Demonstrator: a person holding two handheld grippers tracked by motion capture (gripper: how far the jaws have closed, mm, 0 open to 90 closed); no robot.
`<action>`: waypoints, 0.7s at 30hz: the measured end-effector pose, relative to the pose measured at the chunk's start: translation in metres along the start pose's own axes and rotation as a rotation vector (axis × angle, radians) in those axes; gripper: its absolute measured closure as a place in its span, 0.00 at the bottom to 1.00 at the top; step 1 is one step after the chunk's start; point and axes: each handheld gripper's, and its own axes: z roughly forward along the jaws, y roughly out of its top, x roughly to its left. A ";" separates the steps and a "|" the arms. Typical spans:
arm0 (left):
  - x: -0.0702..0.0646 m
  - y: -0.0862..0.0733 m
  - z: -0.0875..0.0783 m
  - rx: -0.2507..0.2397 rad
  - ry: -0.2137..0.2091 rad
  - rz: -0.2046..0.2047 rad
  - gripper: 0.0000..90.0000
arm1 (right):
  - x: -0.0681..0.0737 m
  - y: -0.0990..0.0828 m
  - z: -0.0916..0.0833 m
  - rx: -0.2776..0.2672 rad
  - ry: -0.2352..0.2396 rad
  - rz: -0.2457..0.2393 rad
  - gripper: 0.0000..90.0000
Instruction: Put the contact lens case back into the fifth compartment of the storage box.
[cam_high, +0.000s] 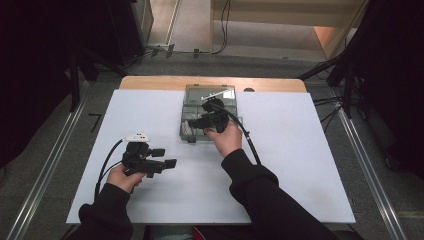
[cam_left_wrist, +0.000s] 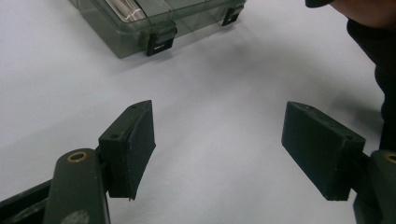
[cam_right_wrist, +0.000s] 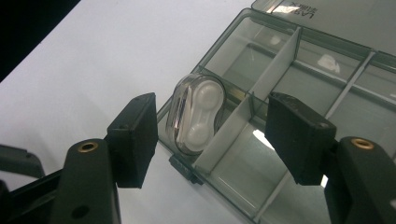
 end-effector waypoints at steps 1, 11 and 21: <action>0.000 0.000 0.000 -0.002 -0.001 0.000 0.29 | -0.001 -0.001 -0.001 -0.002 0.003 0.001 0.36; 0.001 0.007 0.004 -0.024 0.014 -0.004 0.29 | -0.010 -0.016 -0.016 -0.014 0.078 0.003 0.36; 0.002 0.015 0.012 -0.029 0.016 -0.015 0.29 | -0.021 -0.037 -0.034 -0.033 0.095 -0.053 0.34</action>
